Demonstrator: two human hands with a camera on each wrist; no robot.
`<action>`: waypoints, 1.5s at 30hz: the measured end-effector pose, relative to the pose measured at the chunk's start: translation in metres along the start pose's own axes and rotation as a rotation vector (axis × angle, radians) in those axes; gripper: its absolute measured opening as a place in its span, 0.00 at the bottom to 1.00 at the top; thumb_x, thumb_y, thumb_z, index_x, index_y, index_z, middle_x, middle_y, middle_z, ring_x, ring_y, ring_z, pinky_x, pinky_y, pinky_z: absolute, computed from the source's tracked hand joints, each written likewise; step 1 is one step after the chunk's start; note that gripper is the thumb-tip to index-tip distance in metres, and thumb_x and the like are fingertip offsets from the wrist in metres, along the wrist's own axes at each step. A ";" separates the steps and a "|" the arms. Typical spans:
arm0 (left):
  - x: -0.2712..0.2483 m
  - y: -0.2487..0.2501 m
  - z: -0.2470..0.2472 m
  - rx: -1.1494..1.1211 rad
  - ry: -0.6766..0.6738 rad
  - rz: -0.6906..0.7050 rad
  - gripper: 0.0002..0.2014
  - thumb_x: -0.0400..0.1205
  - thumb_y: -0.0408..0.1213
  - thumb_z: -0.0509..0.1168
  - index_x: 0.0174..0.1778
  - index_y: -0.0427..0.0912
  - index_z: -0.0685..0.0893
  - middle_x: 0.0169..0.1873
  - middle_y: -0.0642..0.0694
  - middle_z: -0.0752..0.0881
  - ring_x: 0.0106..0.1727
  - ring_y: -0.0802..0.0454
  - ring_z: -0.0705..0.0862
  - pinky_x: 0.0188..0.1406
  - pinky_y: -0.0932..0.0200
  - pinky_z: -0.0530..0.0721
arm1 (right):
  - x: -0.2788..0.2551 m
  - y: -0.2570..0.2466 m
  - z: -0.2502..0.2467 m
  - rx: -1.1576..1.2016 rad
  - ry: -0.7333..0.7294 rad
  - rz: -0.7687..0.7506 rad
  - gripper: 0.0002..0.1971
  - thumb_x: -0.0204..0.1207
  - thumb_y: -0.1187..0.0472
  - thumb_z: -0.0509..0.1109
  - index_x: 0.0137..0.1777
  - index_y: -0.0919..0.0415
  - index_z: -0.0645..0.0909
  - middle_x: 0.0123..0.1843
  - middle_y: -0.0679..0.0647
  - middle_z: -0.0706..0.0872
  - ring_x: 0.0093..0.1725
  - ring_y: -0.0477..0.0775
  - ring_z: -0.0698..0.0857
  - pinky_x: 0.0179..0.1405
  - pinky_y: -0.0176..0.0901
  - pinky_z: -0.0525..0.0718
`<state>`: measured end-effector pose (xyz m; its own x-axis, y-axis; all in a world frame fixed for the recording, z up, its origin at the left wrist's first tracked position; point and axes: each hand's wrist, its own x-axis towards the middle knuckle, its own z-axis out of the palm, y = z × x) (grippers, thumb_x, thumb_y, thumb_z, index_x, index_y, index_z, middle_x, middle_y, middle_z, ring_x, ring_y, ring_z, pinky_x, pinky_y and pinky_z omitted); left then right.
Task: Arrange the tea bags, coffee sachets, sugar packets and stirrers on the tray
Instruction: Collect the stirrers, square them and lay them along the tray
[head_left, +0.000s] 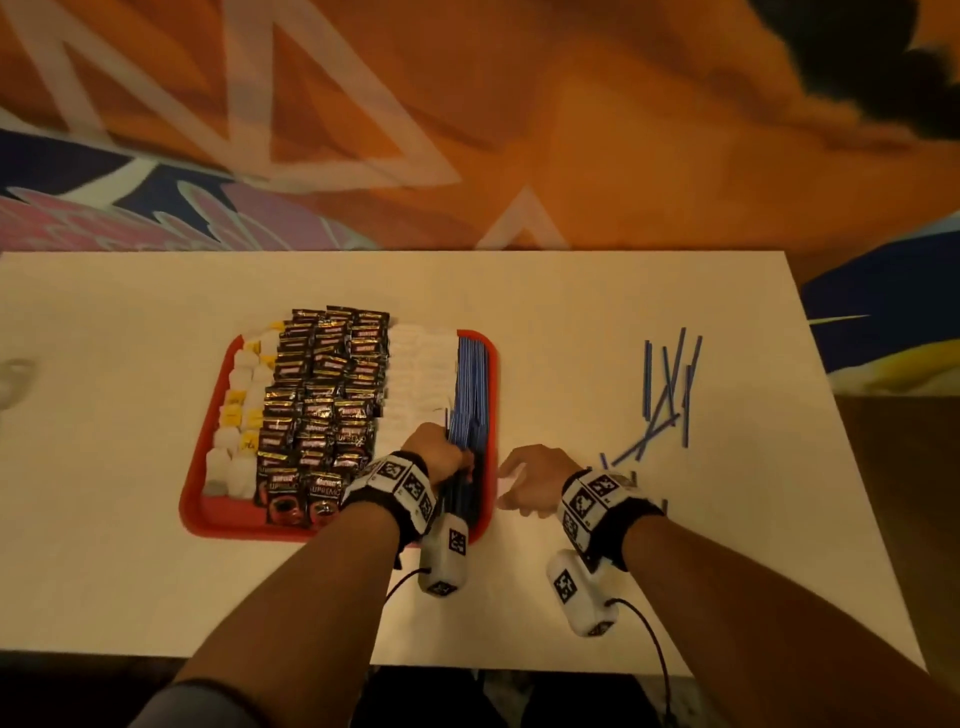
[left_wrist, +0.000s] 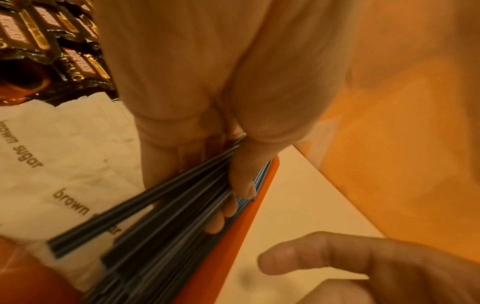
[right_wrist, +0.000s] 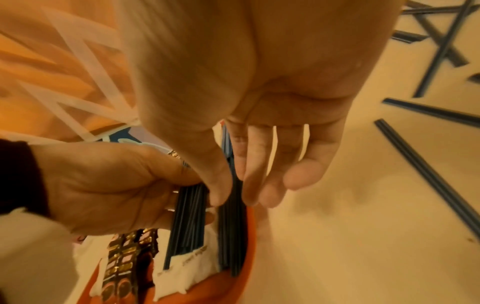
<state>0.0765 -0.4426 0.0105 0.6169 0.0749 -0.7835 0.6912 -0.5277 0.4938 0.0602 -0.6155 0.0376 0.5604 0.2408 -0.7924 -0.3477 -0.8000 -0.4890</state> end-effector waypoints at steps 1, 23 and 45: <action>0.003 -0.001 0.003 0.075 0.030 -0.014 0.10 0.78 0.35 0.74 0.50 0.33 0.88 0.46 0.37 0.92 0.49 0.39 0.90 0.53 0.44 0.90 | 0.002 0.006 0.002 0.012 0.010 0.008 0.17 0.71 0.57 0.79 0.59 0.53 0.81 0.43 0.56 0.90 0.42 0.50 0.89 0.40 0.43 0.88; 0.004 0.006 0.021 0.367 0.214 -0.109 0.22 0.76 0.46 0.79 0.58 0.35 0.84 0.56 0.39 0.88 0.57 0.42 0.87 0.43 0.58 0.82 | 0.021 0.027 0.006 0.089 0.052 -0.026 0.11 0.72 0.61 0.78 0.52 0.54 0.81 0.46 0.54 0.88 0.33 0.45 0.85 0.24 0.30 0.76; -0.013 -0.025 0.019 0.394 0.273 0.260 0.13 0.77 0.33 0.73 0.57 0.42 0.82 0.53 0.41 0.84 0.53 0.42 0.82 0.47 0.56 0.75 | 0.041 0.004 0.051 -0.548 0.442 -0.414 0.31 0.74 0.50 0.73 0.76 0.53 0.70 0.78 0.49 0.68 0.76 0.55 0.64 0.73 0.52 0.67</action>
<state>0.0435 -0.4466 0.0010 0.8601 0.0889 -0.5023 0.3419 -0.8312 0.4383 0.0435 -0.5809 -0.0149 0.8474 0.4287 -0.3133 0.3058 -0.8764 -0.3721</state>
